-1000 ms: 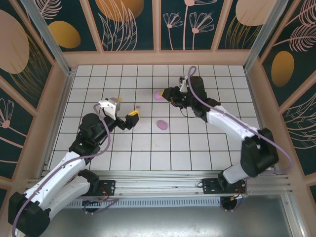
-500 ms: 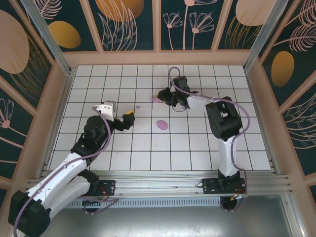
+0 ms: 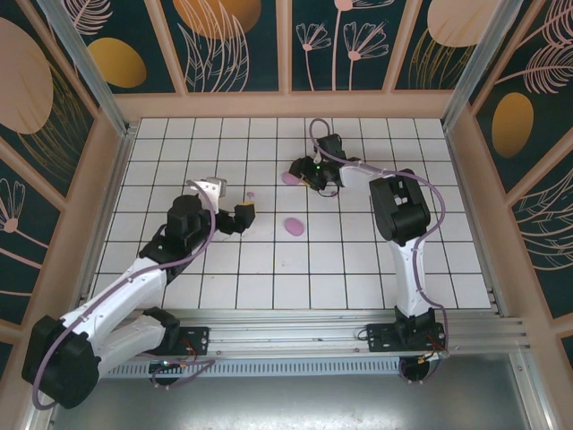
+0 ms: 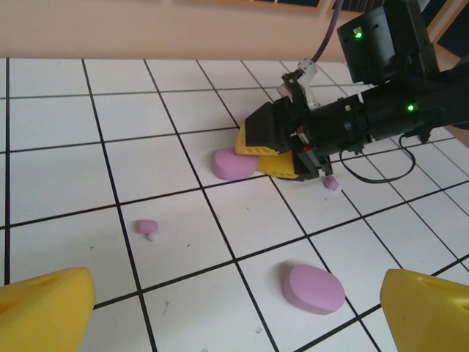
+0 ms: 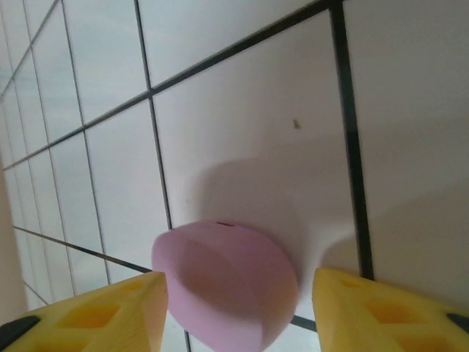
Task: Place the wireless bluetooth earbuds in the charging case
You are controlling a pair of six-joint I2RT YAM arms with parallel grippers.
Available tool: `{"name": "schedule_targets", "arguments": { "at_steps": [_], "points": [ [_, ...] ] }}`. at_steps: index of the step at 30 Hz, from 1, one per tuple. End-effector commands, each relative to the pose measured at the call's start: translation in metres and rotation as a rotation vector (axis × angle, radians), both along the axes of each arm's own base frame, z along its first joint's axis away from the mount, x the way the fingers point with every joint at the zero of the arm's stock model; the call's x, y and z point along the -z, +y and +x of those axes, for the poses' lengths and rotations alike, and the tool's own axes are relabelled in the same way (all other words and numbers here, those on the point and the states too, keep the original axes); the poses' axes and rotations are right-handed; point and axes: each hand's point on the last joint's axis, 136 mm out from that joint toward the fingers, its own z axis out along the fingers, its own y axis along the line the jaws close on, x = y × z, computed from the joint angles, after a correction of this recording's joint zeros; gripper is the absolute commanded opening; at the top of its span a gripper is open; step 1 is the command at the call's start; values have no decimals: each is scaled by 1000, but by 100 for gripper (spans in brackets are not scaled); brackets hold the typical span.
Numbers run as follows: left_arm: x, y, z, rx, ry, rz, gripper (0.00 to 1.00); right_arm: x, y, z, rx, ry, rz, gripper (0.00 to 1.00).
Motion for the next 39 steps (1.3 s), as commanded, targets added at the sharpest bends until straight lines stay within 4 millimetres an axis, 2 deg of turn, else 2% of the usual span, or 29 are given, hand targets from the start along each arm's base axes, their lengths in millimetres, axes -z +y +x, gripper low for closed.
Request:
{"name": "schedule_targets", "arguments": {
  "at_steps": [1,6,8,11,14,18,22,26,32,39],
  "points": [
    [-5,-2,4,1,24,12,99,-25,-16,-15,-13,-6,-105,57],
    [-4,9,13,-86,45,24,99,-53,-31,-42,-29,-52,-178,53],
    [1,17,17,-131,77,68,98,-70,-24,-59,-93,-107,-195,52],
    [3,25,17,-160,90,126,98,-83,-2,-93,-270,-204,-261,52],
    [1,16,6,-67,62,122,99,-70,17,-134,-502,-253,-361,55],
    [3,-13,-20,163,29,78,98,-39,14,-163,-628,-204,-434,58],
    [8,-25,-32,261,43,70,98,-24,6,-173,-651,-188,-511,59],
    [11,-31,-40,326,48,67,96,-16,3,-176,-676,-193,-593,62],
    [12,-35,-40,346,45,63,94,-2,9,-188,-731,-182,-629,64],
    [11,-40,-39,371,41,58,90,15,3,-192,-743,-154,-668,63]
  ]
}}
